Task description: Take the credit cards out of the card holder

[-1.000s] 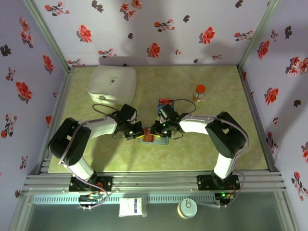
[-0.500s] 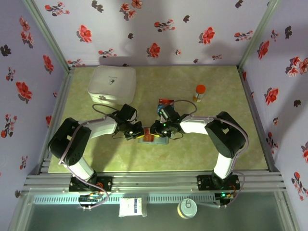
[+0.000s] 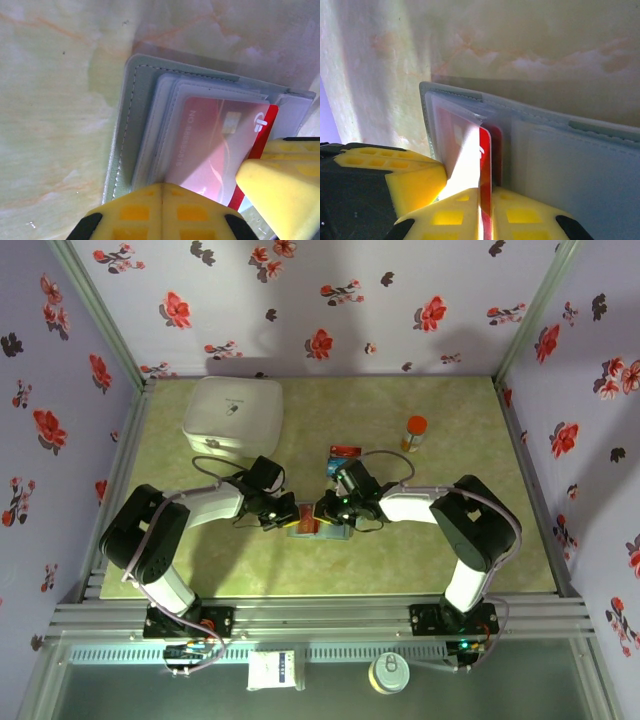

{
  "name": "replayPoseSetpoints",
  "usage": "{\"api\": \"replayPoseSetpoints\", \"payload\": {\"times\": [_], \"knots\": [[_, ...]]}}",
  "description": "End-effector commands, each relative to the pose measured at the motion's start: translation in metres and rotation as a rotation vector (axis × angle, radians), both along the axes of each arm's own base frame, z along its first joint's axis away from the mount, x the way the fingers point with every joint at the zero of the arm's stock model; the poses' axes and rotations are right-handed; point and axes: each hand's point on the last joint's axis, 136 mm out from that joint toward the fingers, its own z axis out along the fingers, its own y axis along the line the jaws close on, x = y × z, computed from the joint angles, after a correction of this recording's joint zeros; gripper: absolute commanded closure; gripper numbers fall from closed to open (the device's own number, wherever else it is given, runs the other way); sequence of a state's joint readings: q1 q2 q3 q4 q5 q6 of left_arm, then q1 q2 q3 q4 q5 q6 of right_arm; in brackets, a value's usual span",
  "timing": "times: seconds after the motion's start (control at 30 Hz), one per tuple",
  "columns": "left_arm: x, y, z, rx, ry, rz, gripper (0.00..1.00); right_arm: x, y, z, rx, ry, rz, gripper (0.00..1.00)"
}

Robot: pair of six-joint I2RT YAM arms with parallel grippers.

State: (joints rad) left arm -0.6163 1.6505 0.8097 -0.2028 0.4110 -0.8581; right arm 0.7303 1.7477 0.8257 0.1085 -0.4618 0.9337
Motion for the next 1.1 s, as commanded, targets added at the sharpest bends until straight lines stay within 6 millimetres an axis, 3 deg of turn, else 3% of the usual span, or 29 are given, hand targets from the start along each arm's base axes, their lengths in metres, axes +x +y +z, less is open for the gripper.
{"api": "replayPoseSetpoints", "payload": {"times": [0.0,0.67,0.9,1.07], "knots": [[-0.016,0.01,-0.021,0.066,0.072,0.005,1.0,0.006,0.002,0.018,0.06,-0.031,-0.022,0.87],[-0.018,0.012,-0.022,0.066,0.08,0.014,1.0,0.009,-0.015,0.017,0.056,-0.041,-0.07,0.9],[-0.018,0.012,-0.022,0.064,0.081,0.016,1.0,0.009,-0.017,0.018,0.059,-0.044,-0.073,0.86],[-0.018,0.012,-0.022,0.065,0.082,0.014,1.0,0.008,-0.017,0.019,0.063,-0.046,-0.064,0.9]]}}
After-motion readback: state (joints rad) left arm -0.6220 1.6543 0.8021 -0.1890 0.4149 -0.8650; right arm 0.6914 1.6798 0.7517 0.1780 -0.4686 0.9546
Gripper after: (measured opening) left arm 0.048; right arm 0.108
